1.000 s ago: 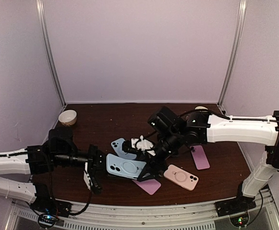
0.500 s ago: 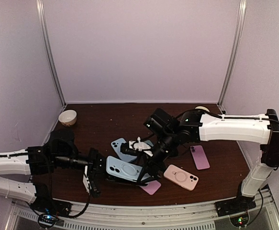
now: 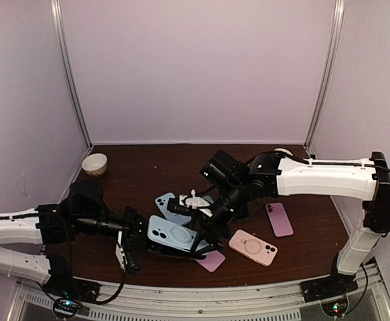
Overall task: Take the phone out of the phone case
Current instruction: Remove the phone case from the phone.
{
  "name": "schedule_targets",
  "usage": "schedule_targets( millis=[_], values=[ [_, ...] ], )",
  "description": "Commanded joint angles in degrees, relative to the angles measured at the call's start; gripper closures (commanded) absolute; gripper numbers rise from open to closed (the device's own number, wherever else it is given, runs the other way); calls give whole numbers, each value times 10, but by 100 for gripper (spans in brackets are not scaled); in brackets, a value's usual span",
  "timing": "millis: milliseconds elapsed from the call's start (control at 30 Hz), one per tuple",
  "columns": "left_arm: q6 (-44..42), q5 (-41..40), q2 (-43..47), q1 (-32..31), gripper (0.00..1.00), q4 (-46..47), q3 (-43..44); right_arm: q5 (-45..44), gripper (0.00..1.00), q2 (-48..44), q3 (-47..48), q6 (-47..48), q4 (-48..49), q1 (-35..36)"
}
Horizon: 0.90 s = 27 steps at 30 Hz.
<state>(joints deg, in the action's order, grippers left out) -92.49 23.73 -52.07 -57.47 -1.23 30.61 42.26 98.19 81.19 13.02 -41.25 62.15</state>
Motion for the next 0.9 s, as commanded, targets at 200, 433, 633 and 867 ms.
schedule_targets(
  millis=[200, 433, 633, 867],
  values=[
    [11, -45, 20, 10, 100, 81, 5, -100, 28, 17, 12, -89, 40, 8],
    [14, -43, 31, 11, 100, 80, 3, -203, 27, 30, 28, -150, 72, -2],
    [19, -44, 41, 11, 100, 77, -1, -351, 26, 44, 53, -193, 86, -14],
    [19, -54, 48, 11, 100, 71, -5, -522, 27, 20, 67, -232, 122, -46]
  ],
)
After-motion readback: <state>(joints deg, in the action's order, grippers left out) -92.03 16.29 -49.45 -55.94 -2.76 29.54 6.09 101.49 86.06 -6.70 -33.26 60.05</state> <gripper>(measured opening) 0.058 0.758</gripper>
